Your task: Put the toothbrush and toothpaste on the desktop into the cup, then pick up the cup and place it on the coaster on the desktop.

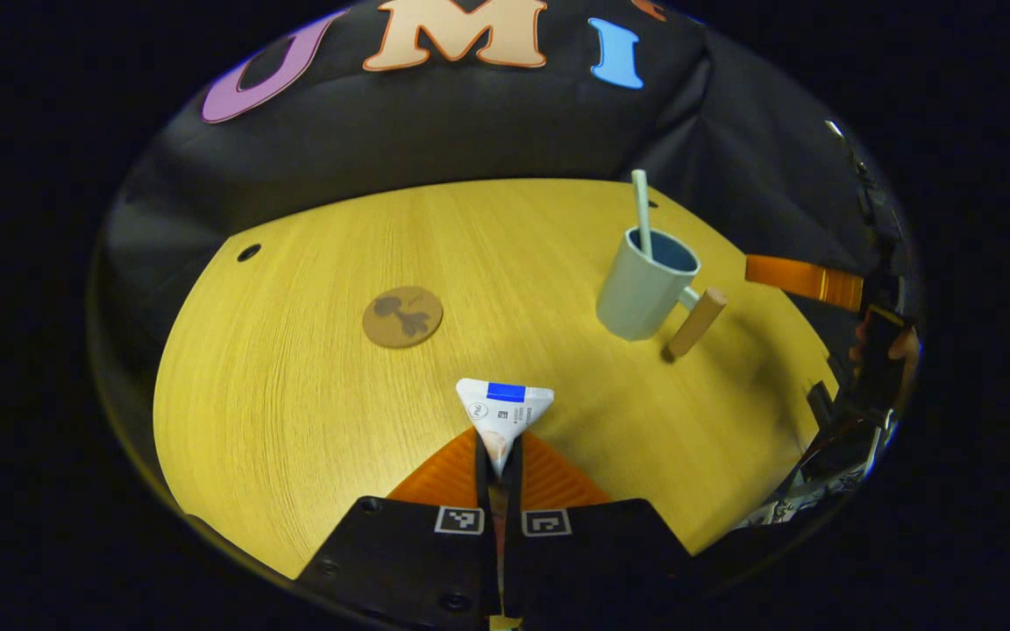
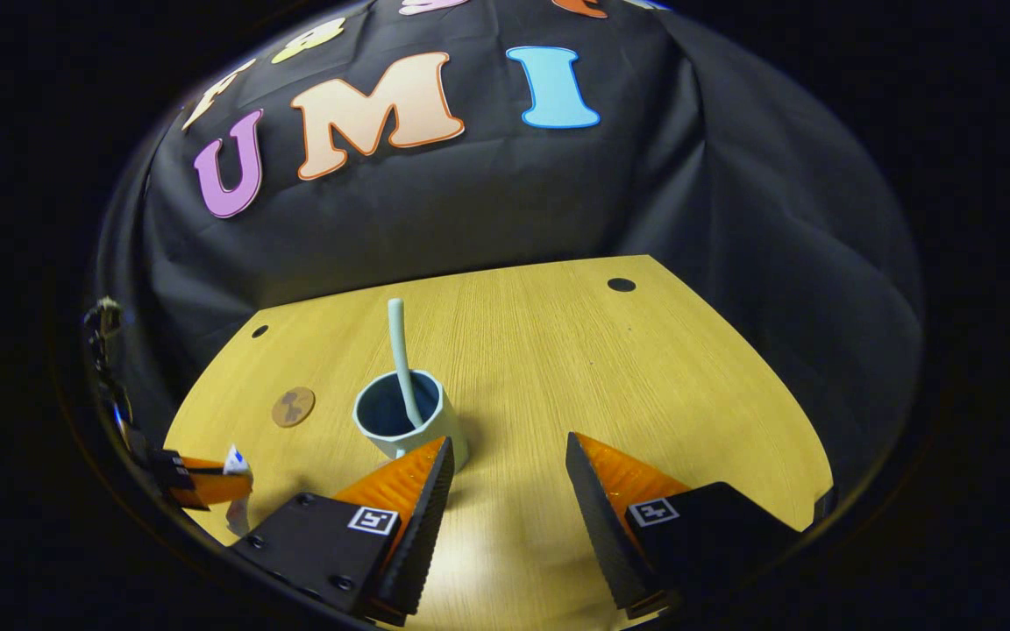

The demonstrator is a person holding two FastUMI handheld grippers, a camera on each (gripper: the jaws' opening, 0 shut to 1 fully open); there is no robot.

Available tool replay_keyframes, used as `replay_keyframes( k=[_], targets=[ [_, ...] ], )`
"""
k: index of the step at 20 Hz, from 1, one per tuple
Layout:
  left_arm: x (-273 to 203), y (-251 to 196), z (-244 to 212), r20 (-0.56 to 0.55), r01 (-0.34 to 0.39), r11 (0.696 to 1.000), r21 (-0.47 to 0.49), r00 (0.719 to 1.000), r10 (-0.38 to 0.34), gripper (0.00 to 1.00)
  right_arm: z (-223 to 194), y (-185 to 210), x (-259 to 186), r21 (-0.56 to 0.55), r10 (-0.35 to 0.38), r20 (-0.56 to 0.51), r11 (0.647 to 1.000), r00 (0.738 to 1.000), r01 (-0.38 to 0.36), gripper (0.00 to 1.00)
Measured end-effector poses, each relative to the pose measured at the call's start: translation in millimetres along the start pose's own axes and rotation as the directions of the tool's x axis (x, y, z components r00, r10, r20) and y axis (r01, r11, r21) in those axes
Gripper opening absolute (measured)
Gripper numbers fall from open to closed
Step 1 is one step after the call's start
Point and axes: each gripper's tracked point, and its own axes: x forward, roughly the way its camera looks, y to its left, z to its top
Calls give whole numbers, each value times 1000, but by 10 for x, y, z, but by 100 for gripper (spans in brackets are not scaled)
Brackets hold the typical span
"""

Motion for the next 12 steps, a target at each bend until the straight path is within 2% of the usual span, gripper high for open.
replay_keyframes(
  k=[4,5,6,10,12],
  targets=[
    [9,-269,472,107,62,998,16,992,-63,1,-52,7,-51,2,18,-9,1000,1000,-18,75],
    [21,-349,596,138,78,997,12,987,-79,1,-65,4,-67,1,21,-9,1000,1000,-21,81],
    [28,-430,743,171,96,995,13,980,-97,1,-89,3,-86,-2,26,-12,1000,1000,-26,81],
    [32,-848,1384,335,202,979,29,921,-200,1,-225,-78,-185,-8,39,-35,999,999,-40,81],
    [69,-986,1616,397,228,973,39,890,-224,1,-275,-195,-231,-7,28,-43,1000,999,-28,81]
  ],
)
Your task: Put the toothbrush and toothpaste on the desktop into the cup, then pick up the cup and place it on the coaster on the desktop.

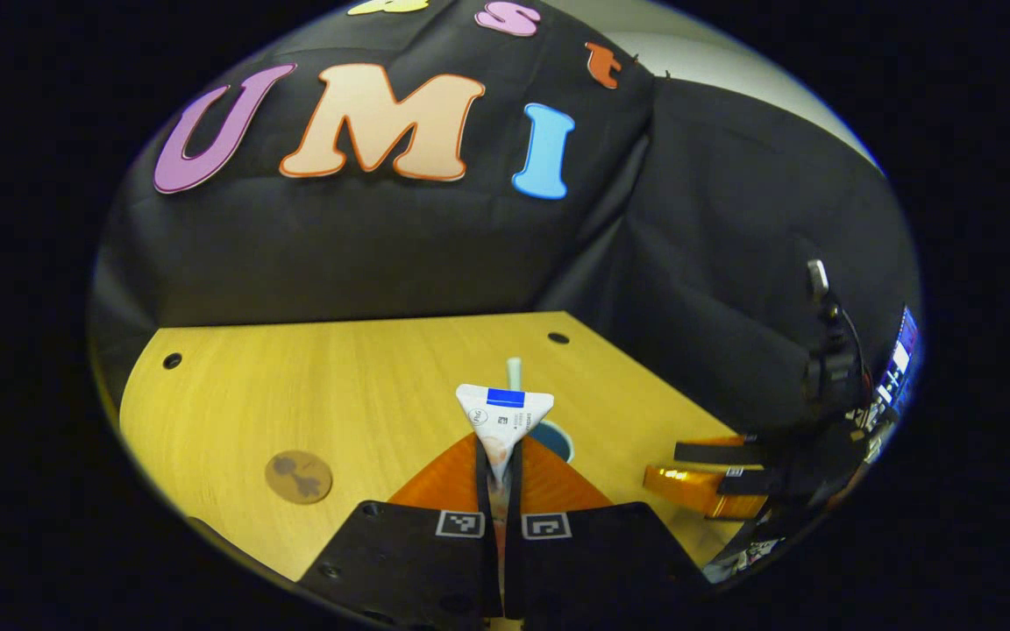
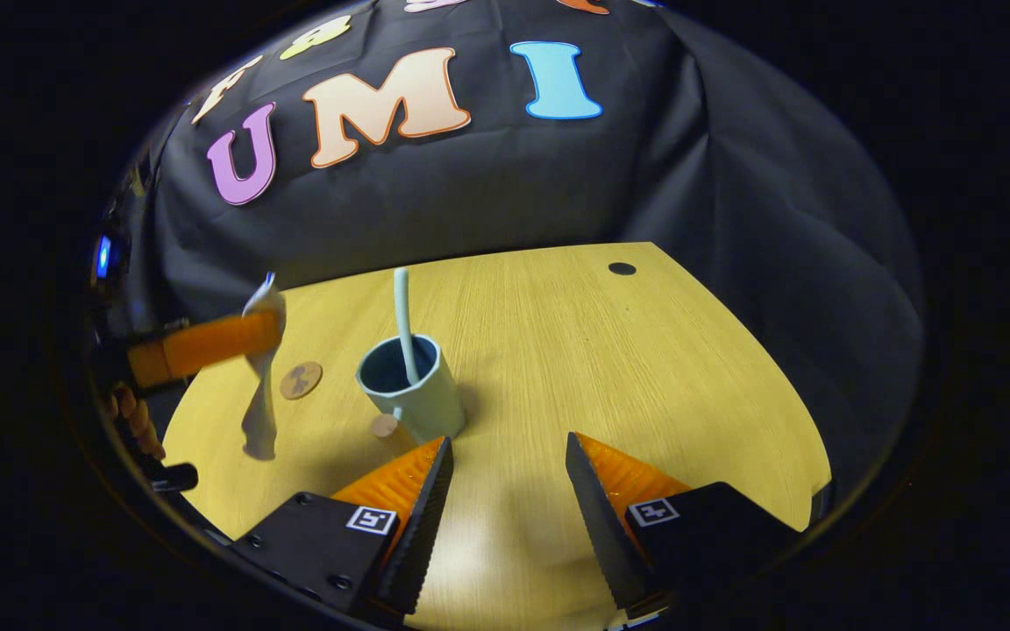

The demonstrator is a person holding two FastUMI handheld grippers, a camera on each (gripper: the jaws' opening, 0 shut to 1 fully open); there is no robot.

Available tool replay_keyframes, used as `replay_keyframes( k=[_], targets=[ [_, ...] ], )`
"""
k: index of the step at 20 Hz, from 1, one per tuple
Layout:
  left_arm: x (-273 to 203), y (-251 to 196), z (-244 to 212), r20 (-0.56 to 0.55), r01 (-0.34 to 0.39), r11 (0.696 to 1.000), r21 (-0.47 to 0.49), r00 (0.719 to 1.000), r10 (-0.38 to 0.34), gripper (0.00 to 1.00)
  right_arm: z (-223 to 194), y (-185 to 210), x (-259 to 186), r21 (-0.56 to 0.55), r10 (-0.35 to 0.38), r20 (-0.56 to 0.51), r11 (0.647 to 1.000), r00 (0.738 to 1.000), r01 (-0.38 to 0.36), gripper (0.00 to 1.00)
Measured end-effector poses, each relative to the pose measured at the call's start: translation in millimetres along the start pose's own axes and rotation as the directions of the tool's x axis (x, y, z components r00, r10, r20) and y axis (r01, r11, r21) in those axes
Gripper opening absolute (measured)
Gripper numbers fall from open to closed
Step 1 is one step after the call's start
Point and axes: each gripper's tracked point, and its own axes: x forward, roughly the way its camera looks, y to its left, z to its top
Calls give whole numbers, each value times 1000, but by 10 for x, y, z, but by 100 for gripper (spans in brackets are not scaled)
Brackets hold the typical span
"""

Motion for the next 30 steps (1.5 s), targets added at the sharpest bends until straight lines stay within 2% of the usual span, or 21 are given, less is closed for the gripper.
replay_keyframes(
  k=[2,3,6,7,8,11,12,13,17,21,22,24,25,26,27,29,30],
  targets=[
    [167,-59,188,52,13,1000,-16,999,-12,1,-45,-112,-54,8,-12,-8,1000,1000,12,81],
    [251,-93,273,74,18,999,-33,997,-16,1,-69,-184,-80,12,-20,-12,1000,1000,20,75],
    [453,-113,402,133,16,997,-76,991,-6,1,-139,-412,-152,15,-45,-24,999,999,45,75],
    [511,-102,424,141,7,996,-85,990,5,3,-162,-482,-177,14,-53,-28,998,998,54,81],
    [552,-79,453,154,-4,995,-98,988,19,1,-193,-561,-187,13,-62,-34,998,998,62,75],
    [647,-57,528,205,-25,989,-146,977,55,1,-305,-745,-247,16,-80,-61,997,995,81,75],
    [664,-59,554,221,-23,987,-161,973,59,1,-341,-788,-248,17,-83,-67,996,994,84,81],
    [692,-60,571,240,-31,984,-174,968,73,1,-364,-835,-260,17,-86,-72,996,994,88,81],
    [804,-20,464,269,-70,983,-168,956,114,1,-517,-983,-287,9,-100,-109,995,989,101,81],
    [844,-108,316,269,-77,983,-165,956,120,2,-549,-1045,-275,-7,-102,-115,995,988,102,81],
    [821,-107,307,275,-92,984,-152,952,131,2,-533,-1048,-260,-9,-100,-113,995,988,100,75],
    [806,-97,315,288,-116,985,-128,946,149,2,-499,-1032,-222,-11,-94,-109,996,990,93,75],
    [792,-77,313,301,-134,984,-117,939,164,2,-478,-1016,-201,-13,-89,-107,996,990,89,81],
    [787,-55,353,316,-141,984,-105,934,168,2,-472,-993,-179,-18,-84,-106,996,991,82,81],
    [817,-56,338,320,-143,984,-107,932,170,2,-473,-970,-160,-25,-78,-107,997,991,75,75],
    [856,-46,265,306,-144,982,-122,936,175,2,-492,-918,-117,-46,-66,-113,997,991,61,75],
    [869,-41,194,292,-149,981,-127,939,180,2,-491,-880,-103,-54,-59,-115,997,992,53,81]
  ],
)
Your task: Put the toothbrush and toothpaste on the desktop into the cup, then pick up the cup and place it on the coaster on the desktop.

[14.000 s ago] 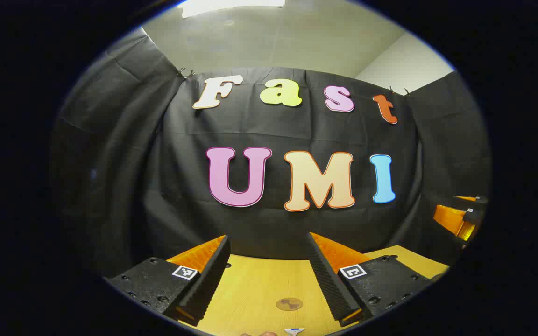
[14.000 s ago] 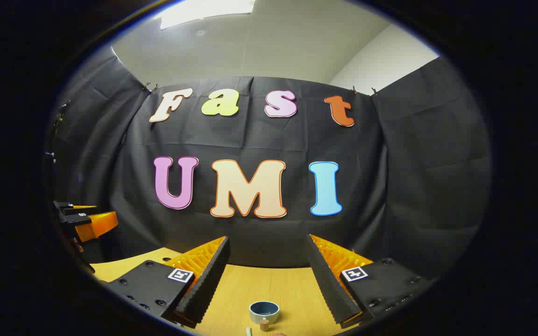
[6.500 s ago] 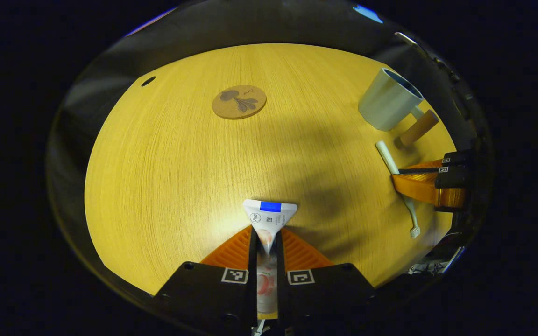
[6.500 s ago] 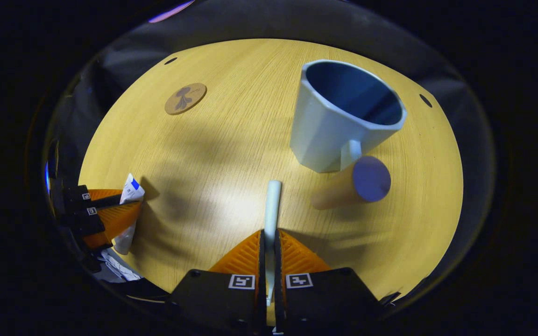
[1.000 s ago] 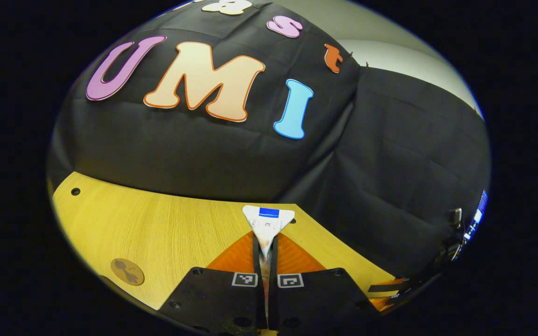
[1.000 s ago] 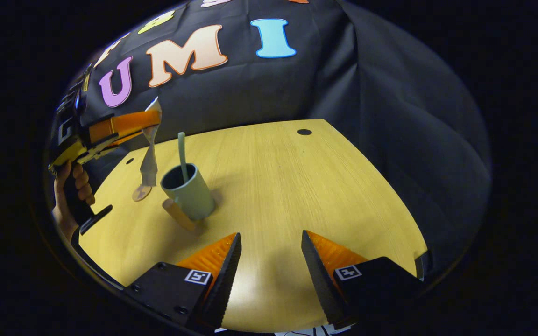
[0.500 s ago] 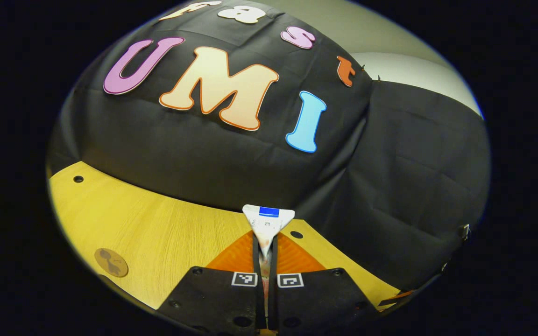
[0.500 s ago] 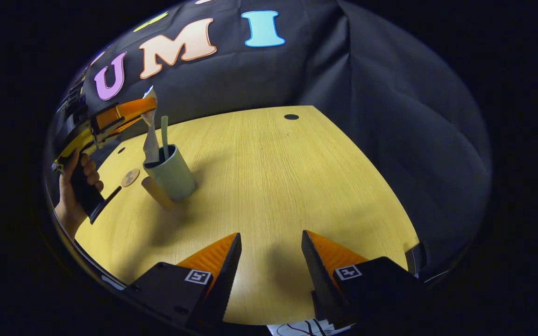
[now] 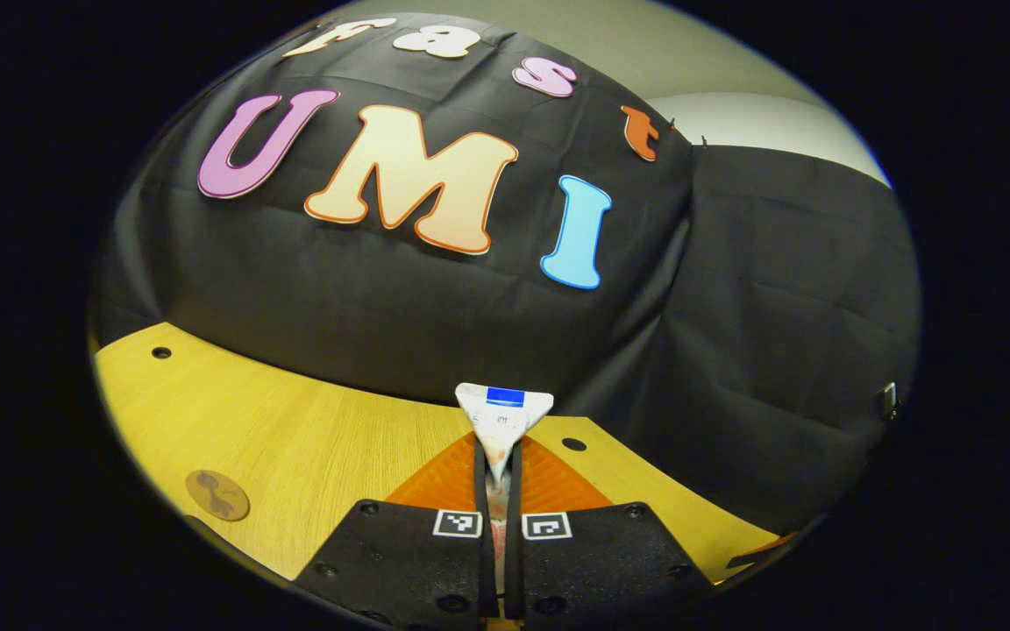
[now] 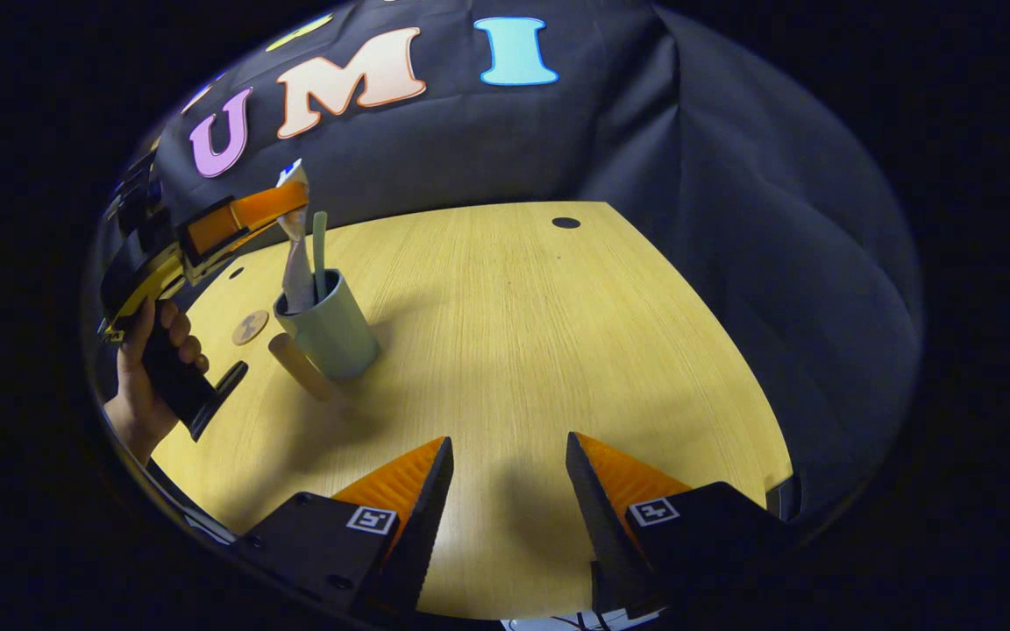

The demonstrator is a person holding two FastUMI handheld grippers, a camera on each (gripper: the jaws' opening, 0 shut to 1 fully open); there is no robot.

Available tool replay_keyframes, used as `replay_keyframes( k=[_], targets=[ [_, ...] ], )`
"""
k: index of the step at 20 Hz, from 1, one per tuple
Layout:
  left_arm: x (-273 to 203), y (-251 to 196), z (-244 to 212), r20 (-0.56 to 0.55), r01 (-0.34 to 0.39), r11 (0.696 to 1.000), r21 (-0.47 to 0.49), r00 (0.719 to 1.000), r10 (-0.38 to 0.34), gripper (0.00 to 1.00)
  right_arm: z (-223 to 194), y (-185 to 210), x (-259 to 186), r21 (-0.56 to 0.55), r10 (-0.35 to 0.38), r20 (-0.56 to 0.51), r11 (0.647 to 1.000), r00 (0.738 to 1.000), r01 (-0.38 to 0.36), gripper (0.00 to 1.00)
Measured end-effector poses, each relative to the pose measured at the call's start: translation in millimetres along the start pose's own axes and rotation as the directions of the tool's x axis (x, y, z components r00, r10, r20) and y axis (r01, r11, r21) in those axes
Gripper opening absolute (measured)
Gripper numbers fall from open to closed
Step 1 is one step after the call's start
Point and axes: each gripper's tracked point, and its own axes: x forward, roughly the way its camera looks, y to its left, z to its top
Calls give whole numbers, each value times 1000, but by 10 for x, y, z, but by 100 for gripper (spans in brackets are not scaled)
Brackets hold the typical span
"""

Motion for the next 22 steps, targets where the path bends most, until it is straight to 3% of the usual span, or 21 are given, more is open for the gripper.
replay_keyframes(
  k=[5,6,9,10,11,12,13,16,22],
  targets=[
    [-152,83,-243,-65,-32,999,10,997,32,4,78,93,57,-15,28,6,1000,1000,-28,81],
    [-183,70,-181,-51,-20,1000,-1,998,20,5,84,103,67,-9,32,8,999,999,-32,75],
    [-281,-87,-196,-85,41,998,-45,995,-45,14,220,228,50,6,67,27,998,997,-68,77],
    [-374,-104,-175,-93,55,998,-45,994,-59,22,296,319,37,3,90,39,996,995,-91,80],
    [-408,-81,-155,-104,36,999,-28,994,-38,46,363,405,32,-5,114,47,993,992,-114,87],
    [-501,-29,-127,-98,13,1000,0,995,-13,70,421,511,32,-12,143,54,990,988,-143,85],
    [-567,9,-115,-105,3,1000,21,994,-1,94,473,616,35,-16,172,57,985,983,-171,93],
    [-797,139,-49,-128,-25,998,61,991,33,95,537,922,29,-38,247,40,969,968,-245,99],
    [-1212,617,97,-127,-107,991,76,985,117,95,522,1406,38,-22,306,-89,951,948,-309,95]
  ],
)
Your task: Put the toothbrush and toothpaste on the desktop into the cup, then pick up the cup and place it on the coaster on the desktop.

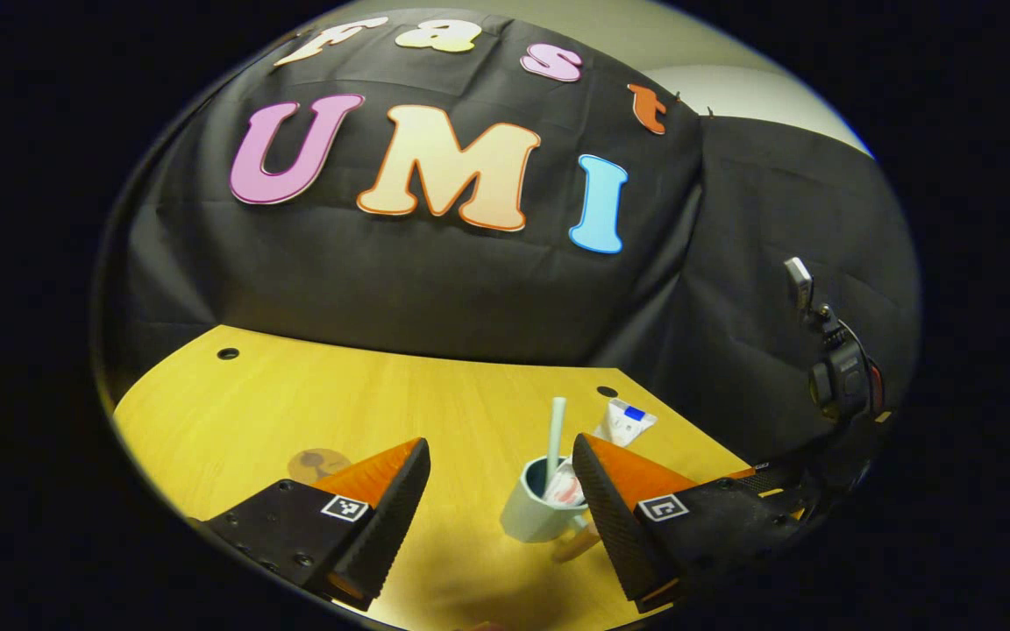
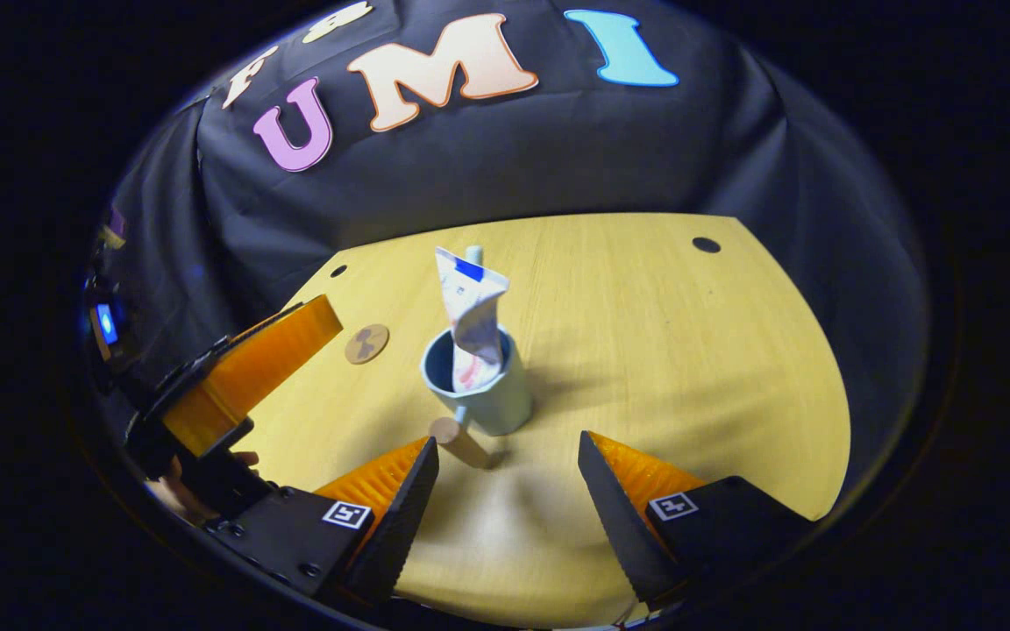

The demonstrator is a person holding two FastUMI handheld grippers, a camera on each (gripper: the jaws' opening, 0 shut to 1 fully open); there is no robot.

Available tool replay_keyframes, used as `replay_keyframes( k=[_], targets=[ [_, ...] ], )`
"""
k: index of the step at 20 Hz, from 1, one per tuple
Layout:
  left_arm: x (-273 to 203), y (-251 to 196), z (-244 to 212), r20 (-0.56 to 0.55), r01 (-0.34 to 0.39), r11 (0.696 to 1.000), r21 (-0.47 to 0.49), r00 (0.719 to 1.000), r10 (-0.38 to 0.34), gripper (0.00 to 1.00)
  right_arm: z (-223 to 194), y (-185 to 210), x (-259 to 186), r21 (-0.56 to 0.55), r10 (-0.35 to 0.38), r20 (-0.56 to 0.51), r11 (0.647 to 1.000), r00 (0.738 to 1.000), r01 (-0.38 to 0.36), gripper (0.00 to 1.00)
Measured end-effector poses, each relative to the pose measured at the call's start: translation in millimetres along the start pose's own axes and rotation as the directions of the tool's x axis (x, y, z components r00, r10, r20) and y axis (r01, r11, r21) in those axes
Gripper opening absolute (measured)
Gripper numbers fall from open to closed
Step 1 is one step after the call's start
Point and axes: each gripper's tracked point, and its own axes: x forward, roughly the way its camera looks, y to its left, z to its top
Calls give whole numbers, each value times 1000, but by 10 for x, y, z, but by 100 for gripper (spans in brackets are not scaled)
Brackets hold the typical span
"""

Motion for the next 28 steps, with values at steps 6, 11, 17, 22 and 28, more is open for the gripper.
replay_keyframes(
  k=[6,11,17,22,28],
  targets=[
    [-274,498,-11,-23,-42,999,30,999,43,95,106,180,230,23,-69,-87,997,994,71,98],
    [-412,800,-11,-33,-64,998,26,997,64,95,35,258,427,2,-123,-176,992,977,125,99],
    [-599,1180,-73,-50,-112,993,27,992,113,95,-49,295,653,-11,-165,-258,986,952,168,99],
    [-712,1455,-89,-56,-163,987,16,985,163,95,-104,309,819,-31,-192,-303,981,933,192,99],
    [-825,1653,-109,-62,-203,979,19,977,204,95,-210,231,945,-66,-230,-352,973,907,221,94]
  ],
)
